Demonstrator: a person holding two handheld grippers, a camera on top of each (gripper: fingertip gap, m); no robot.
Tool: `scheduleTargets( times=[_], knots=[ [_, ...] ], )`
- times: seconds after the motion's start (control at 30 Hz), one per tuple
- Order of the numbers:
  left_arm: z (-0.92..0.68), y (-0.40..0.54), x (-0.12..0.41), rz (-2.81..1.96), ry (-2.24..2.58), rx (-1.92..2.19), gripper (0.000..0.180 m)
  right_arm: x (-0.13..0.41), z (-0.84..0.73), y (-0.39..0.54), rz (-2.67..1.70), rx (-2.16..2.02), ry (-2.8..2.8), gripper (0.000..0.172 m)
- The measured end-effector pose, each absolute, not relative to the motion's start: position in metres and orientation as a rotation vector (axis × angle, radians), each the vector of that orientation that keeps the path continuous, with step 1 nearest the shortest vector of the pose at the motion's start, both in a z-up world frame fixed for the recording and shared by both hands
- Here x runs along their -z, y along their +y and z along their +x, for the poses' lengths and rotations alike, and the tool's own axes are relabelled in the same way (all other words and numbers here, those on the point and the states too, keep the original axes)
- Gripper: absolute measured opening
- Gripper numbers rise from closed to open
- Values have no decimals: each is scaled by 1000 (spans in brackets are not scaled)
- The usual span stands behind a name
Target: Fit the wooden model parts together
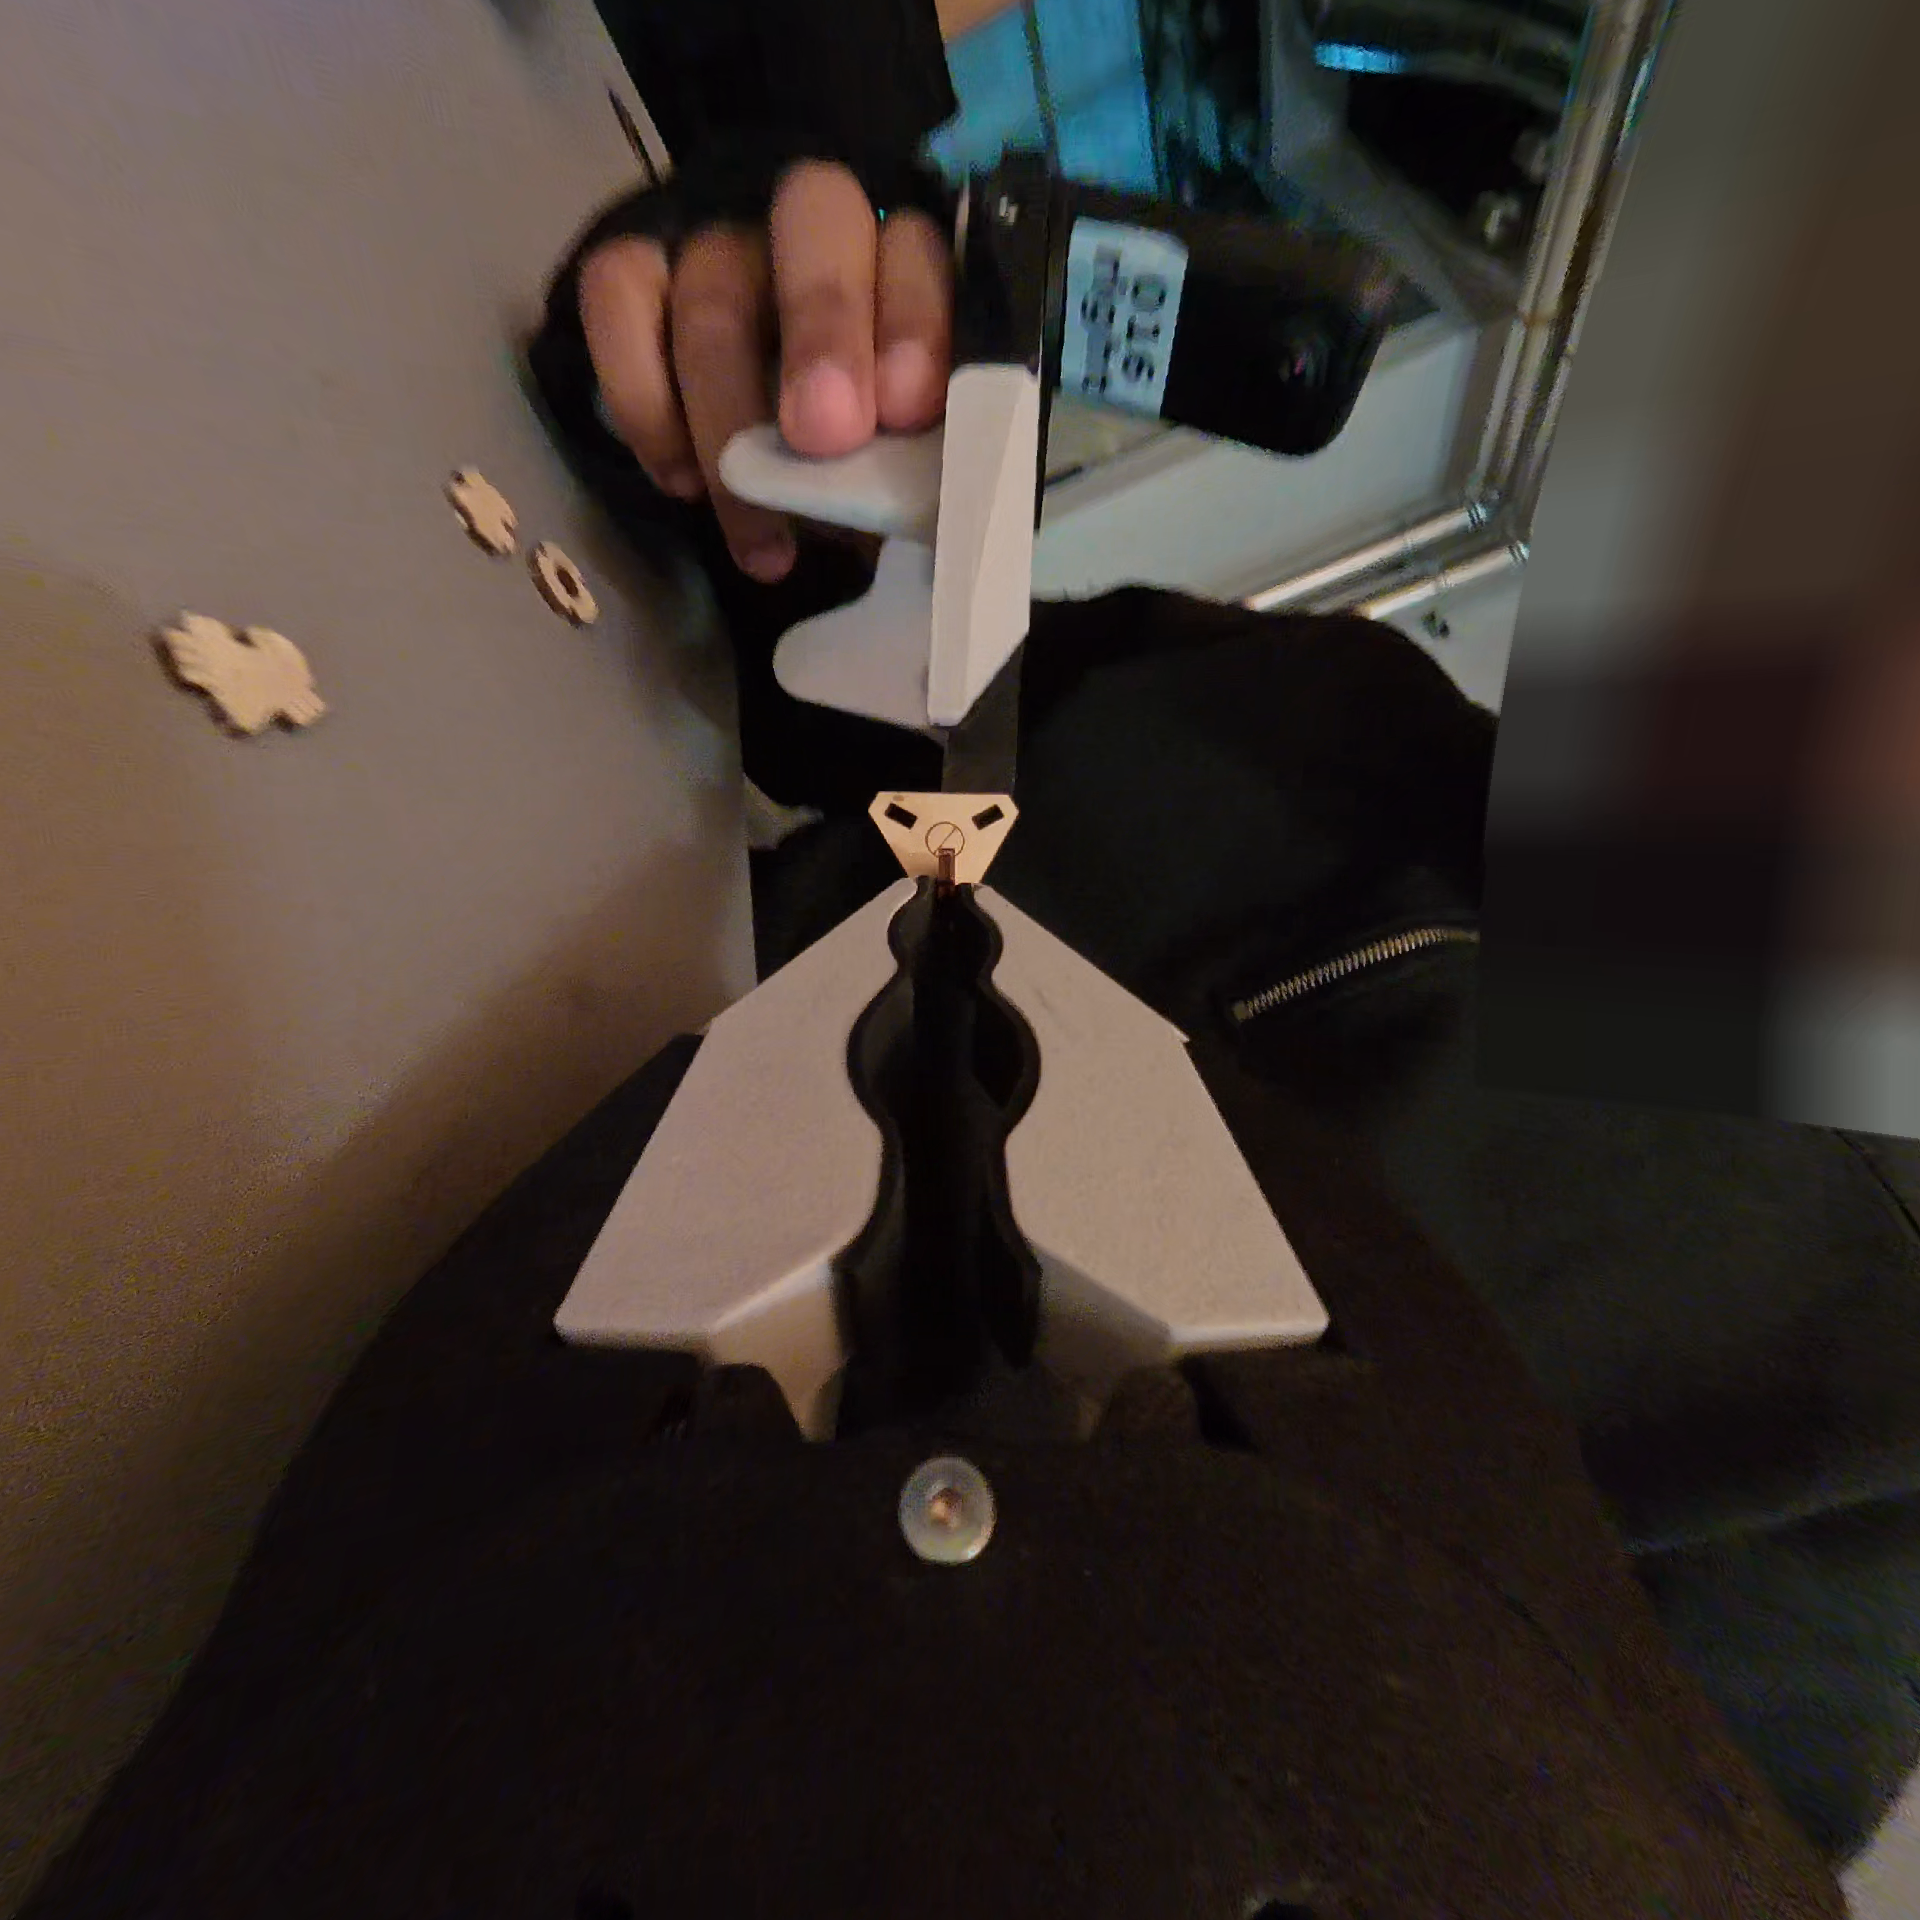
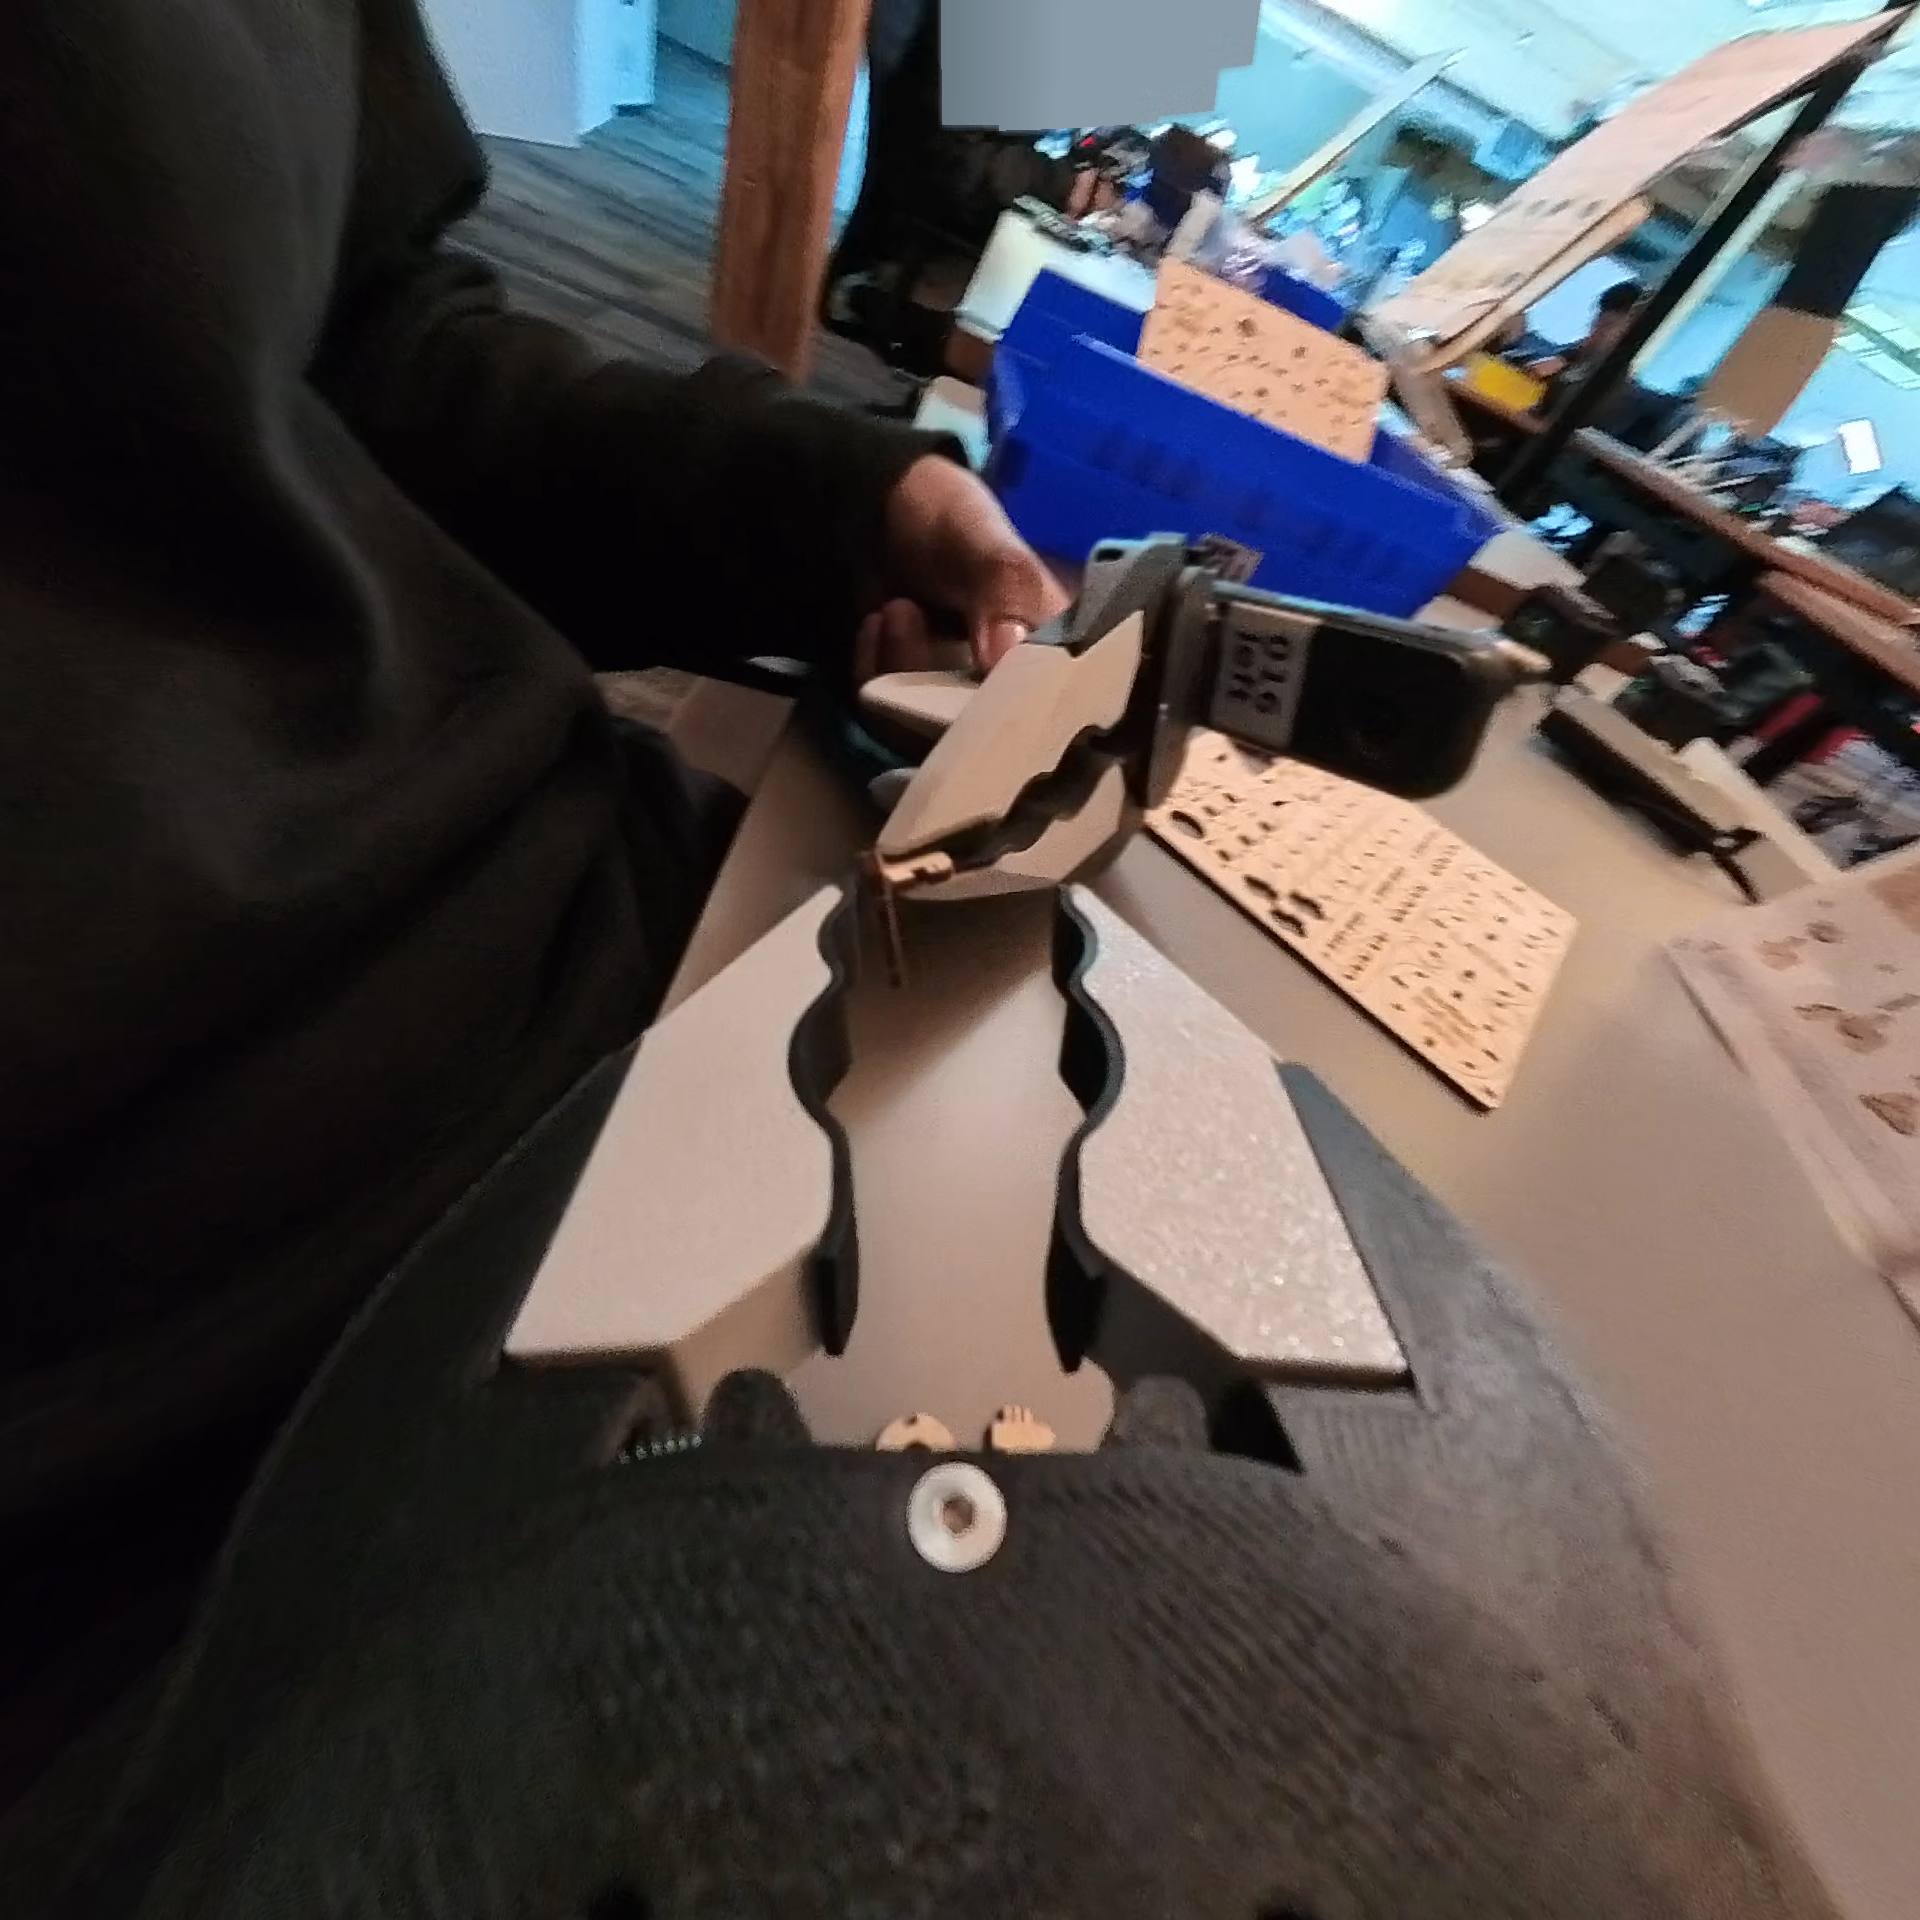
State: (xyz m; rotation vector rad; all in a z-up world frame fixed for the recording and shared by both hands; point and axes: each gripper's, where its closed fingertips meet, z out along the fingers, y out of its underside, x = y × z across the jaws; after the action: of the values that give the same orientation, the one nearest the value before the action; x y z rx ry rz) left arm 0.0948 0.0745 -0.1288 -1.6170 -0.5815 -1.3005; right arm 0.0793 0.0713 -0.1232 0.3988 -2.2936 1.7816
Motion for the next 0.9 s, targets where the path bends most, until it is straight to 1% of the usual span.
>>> scheduleTargets(
  times=[0.1, 0.27, 0.5, 0.6, 0.63, 0.9],
  knots=[
    [108, 77, 136, -1684, -540, 1372, 0, 131, 89, 73, 499, -1733, -2414, 44],
    [110, 81, 139, -1701, -514, 1429, 0, 144, 102, 72, 624, -1717, -2531, 42],
    [108, 82, 140, -1692, -526, 1463, 0, 141, 104, 70, 648, -1791, -2528, 22],
    [109, 82, 141, -1706, -524, 1472, 0, 142, 105, 70, 662, -1779, -2529, 20],
    [109, 82, 141, -1701, -528, 1473, 0, 142, 105, 70, 658, -1779, -2524, 16],
    [89, 84, 131, -1567, -599, 1426, 1, 133, 87, 73, 524, -1777, -2458, 16]
  ],
)
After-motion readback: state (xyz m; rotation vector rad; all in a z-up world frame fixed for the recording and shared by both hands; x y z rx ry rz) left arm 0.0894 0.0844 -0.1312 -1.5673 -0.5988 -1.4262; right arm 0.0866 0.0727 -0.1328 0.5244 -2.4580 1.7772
